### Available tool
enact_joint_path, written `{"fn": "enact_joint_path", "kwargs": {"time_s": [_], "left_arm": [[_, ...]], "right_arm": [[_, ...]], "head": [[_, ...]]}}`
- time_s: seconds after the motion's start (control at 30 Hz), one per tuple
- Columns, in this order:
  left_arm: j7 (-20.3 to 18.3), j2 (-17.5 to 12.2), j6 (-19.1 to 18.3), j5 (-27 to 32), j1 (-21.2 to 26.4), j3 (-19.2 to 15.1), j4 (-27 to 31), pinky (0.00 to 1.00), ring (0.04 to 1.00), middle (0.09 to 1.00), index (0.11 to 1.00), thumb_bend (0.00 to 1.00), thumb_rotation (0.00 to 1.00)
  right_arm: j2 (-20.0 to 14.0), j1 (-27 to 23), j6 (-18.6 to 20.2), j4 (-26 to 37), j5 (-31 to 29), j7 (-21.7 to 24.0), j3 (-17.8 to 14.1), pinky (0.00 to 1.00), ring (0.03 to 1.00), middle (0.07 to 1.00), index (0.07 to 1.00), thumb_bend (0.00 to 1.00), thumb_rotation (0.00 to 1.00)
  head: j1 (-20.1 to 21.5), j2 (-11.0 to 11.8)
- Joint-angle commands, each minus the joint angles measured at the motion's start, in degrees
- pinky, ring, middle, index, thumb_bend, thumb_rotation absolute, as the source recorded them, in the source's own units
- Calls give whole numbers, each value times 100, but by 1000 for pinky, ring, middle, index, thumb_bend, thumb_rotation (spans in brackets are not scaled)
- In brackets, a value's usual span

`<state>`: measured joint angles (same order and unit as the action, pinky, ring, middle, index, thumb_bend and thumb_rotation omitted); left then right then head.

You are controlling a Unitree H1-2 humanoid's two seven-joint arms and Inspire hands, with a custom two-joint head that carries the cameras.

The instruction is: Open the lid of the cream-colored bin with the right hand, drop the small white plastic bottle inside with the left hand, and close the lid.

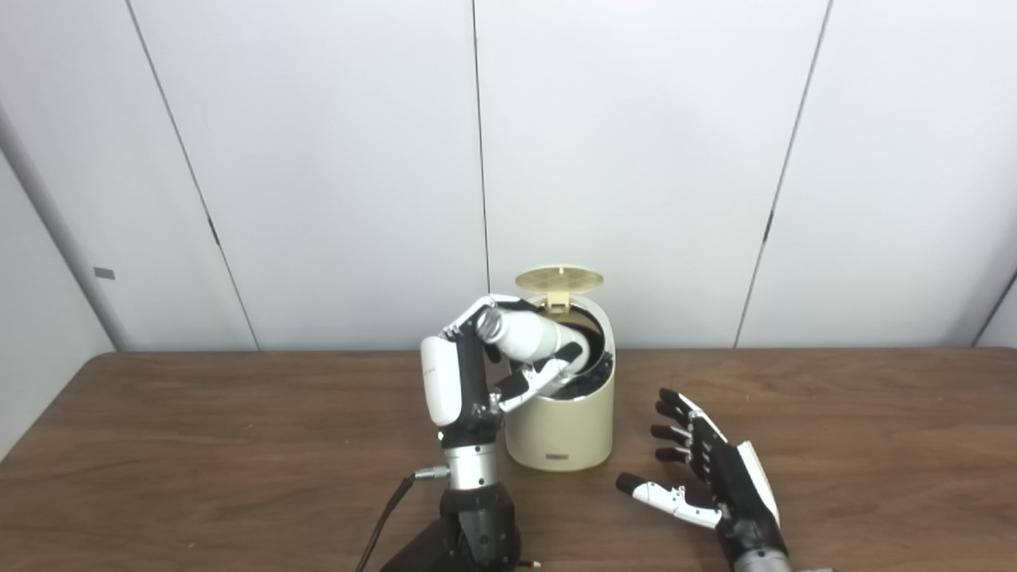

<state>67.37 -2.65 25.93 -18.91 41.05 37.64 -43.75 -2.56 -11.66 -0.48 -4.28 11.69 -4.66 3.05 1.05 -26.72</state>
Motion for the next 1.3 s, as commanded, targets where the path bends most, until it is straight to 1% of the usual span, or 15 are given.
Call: {"fn": "enact_joint_path", "kwargs": {"time_s": [0.0, 0.13, 0.33, 0.4, 0.5, 0.63, 0.7, 0.83, 0.93, 1.03, 1.07, 1.13, 1.17, 1.2, 1.27], "left_arm": [[-27, 15, 99, -60, 304, 60, -15, 274, 336, 427, 514, 521, 0], [-45, 22, 99, -30, 326, 70, -105, 254, 314, 424, 510, 522, 0], [-11, -24, 99, -37, 376, 167, -220, 346, 412, 479, 507, 506, 0], [-7, -35, 99, -69, 380, 184, -251, 350, 414, 481, 508, 505, 0], [6, -39, 99, -158, 383, 166, -322, 313, 391, 465, 525, 502, 0], [45, -30, 99, -266, 395, 77, -389, 312, 392, 453, 529, 501, 0], [108, -48, 99, -331, 423, 74, -416, 332, 401, 453, 528, 502, 0], [227, -71, 99, -551, 504, 45, -569, 320, 388, 457, 533, 500, 0], [-4, -69, 99, -795, 536, -94, -727, 337, 402, 467, 534, 501, 0], [-249, -49, 96, -1058, 517, -301, -807, 433, 427, 491, 536, 502, 0], [-300, -35, 93, -1119, 501, -383, -810, 457, 460, 497, 526, 506, 0], [-438, 4, 79, -1221, 457, -571, -792, 503, 569, 507, 500, 518, 0], [-505, 24, 65, -1270, 434, -661, -778, 531, 620, 623, 499, 519, 26], [-557, 43, 50, -1326, 414, -742, -762, 542, 642, 667, 499, 519, 35], [-654, 80, 6, -1442, 376, -899, -725, 553, 664, 710, 499, 519, 41]], "right_arm": [[29, -109, -122, 195, 13, -21, 2, 683, 784, 864, 872, 759, 259], [47, -107, -72, 230, 13, -25, -2, 687, 786, 864, 872, 760, 256], [72, -113, -74, 244, -32, -24, -18, 685, 782, 864, 871, 765, 249], [78, -112, -82, 243, -43, -27, -24, 688, 783, 864, 871, 764, 241], [79, -113, -101, 233, -66, -14, -29, 686, 786, 867, 876, 758, 234], [67, -120, -98, 216, -43, -9, -17, 692, 781, 867, 871, 761, 247], [69, -126, -116, 195, -46, -17, -21, 691, 780, 865, 871, 765, 250], [68, -144, -175, 154, -58, -19, -23, 689, 779, 862, 865, 757, 222], [51, -154, -199, 138, -7, -24, 1, 680, 778, 862, 867, 752, 227], [60, -160, -169, 147, -12, -20, 2, 682, 778, 860, 866, 755, 232], [55, -162, -175, 145, 5, -25, 8, 681, 778, 859, 866, 754, 236], [53, -162, -176, 148, 13, -23, 12, 678, 777, 859, 865, 749, 238], [52, -162, -177, 149, 10, -20, 13, 682, 778, 862, 864, 748, 232], [48, -165, -188, 146, 16, -19, 18, 683, 777, 862, 864, 747, 230], [50, -170, -208, 135, 9, -21, 17, 681, 774, 861, 861, 746, 227]], "head": [[5, 0], [7, -3], [20, -10], [16, -12], [11, -11], [-7, 8], [-7, 8], [-13, 22], [-30, 33], [-34, 39], [-34, 39], [-35, 40], [-35, 40], [-35, 39], [-33, 35]]}}
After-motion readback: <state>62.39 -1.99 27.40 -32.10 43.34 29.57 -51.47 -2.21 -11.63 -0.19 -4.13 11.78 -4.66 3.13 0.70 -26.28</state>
